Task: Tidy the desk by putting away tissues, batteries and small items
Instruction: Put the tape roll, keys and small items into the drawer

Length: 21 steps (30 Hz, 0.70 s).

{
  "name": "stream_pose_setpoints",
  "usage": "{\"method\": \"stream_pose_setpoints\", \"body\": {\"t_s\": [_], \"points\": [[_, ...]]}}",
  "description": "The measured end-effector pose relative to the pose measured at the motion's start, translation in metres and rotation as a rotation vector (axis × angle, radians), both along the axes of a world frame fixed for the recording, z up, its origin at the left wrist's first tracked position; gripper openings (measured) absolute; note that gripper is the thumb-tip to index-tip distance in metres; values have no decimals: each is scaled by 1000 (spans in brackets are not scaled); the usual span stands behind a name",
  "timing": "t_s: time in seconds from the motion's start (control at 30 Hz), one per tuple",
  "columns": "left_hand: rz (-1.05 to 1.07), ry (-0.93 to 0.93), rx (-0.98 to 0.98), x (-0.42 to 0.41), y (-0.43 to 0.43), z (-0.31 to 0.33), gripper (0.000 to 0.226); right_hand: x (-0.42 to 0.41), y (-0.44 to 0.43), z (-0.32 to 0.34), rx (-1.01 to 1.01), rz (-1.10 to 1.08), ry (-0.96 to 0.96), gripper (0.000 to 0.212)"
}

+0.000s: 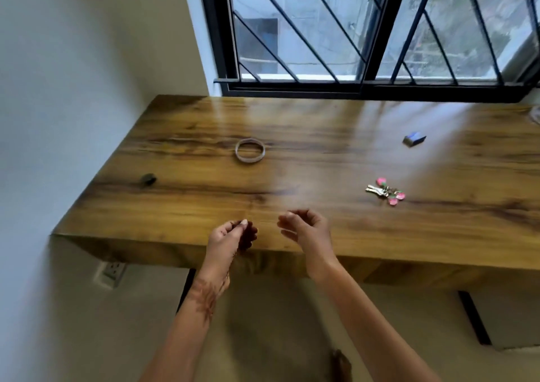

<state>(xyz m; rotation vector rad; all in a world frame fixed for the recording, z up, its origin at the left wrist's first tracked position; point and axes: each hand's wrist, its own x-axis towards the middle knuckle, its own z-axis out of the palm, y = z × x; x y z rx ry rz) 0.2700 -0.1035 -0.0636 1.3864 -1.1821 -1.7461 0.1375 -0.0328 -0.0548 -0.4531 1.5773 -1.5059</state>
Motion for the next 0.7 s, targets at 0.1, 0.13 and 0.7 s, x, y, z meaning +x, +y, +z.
{"method": "stream_pose_setpoints", "body": {"t_s": [0.1,0.13,0.7], "points": [[-1,24,135,22,6,-28,24,32,13,-25,87,-35,-238,19],[29,56,213,28,7,-41,27,42,18,-36,101,-72,-373,26],[335,557,673,27,-10,-144,86,24,14,-157,-50,-608,-967,65]]}}
